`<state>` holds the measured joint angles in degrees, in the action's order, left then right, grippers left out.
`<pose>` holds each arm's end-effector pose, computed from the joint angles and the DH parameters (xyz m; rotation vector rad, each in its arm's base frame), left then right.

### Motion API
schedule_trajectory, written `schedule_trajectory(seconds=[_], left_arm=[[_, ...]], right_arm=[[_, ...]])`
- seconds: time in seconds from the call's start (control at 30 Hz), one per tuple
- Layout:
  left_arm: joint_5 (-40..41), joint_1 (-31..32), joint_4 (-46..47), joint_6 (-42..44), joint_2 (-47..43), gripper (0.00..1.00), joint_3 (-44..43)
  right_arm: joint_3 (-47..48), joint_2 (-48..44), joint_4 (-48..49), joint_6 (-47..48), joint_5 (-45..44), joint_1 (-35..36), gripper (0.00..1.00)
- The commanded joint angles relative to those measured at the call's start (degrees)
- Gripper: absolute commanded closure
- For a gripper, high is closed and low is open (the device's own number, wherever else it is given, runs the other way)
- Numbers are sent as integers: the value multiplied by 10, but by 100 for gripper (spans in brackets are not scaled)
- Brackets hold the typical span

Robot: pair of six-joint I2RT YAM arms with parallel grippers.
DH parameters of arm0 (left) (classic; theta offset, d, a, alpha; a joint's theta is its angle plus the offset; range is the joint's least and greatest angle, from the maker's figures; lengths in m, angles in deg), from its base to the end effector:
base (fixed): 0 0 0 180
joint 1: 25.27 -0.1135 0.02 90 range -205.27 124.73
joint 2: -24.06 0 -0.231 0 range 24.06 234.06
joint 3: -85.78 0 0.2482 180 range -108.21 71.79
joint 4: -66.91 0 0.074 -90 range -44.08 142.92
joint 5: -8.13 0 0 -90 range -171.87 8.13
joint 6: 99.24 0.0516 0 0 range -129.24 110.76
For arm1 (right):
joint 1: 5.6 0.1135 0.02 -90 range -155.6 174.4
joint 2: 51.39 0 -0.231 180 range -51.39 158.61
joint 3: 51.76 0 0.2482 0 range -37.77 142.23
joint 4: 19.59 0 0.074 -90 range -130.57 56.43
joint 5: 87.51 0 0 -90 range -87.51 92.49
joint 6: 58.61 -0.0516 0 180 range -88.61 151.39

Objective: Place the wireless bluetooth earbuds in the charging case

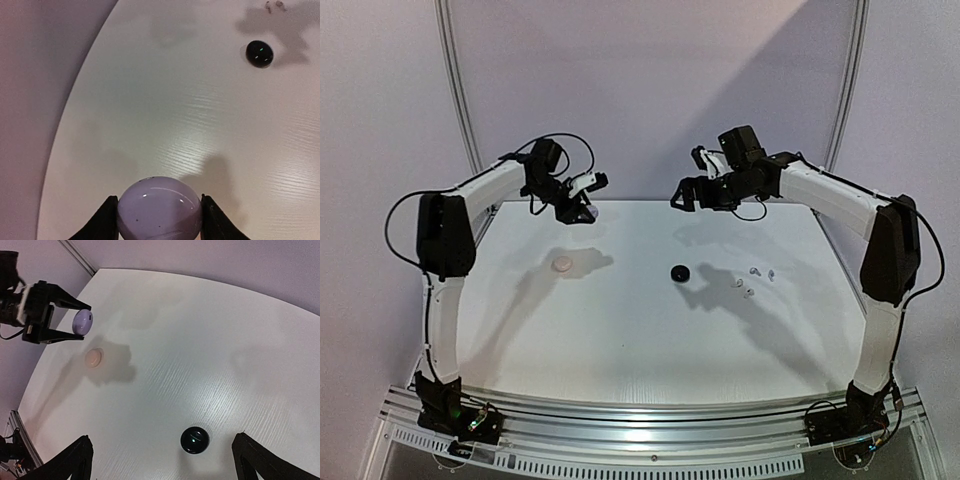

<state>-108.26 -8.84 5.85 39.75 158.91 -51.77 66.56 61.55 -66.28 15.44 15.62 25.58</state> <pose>0.4672 -0.1617 0.1866 1.4707 1.9868 -0.3592 0.3793 0.2433 0.2675 -0.4351 2.3259 0.6767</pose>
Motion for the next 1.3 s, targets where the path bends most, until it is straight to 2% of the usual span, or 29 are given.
schedule_trajectory(seconds=[0.0,0.1,0.37,0.5,0.77,1.03,1.27], left_arm=[[-52,55,26,156,-172,90,92],[-53,84,24,232,-233,91,155],[-17,136,110,306,-313,91,238],[-4,146,136,311,-327,91,258],[-11,152,139,303,-344,92,269],[-28,154,139,295,-360,93,285],[-32,159,142,295,-367,93,296]], right_arm=[[18,-41,57,-32,54,6,1],[19,-46,79,-49,77,21,1],[14,-46,138,-42,184,86,3],[3,-41,157,-46,208,101,6],[17,-5,161,-54,158,114,20],[20,16,182,-59,166,111,24],[39,38,208,-75,174,111,43]])
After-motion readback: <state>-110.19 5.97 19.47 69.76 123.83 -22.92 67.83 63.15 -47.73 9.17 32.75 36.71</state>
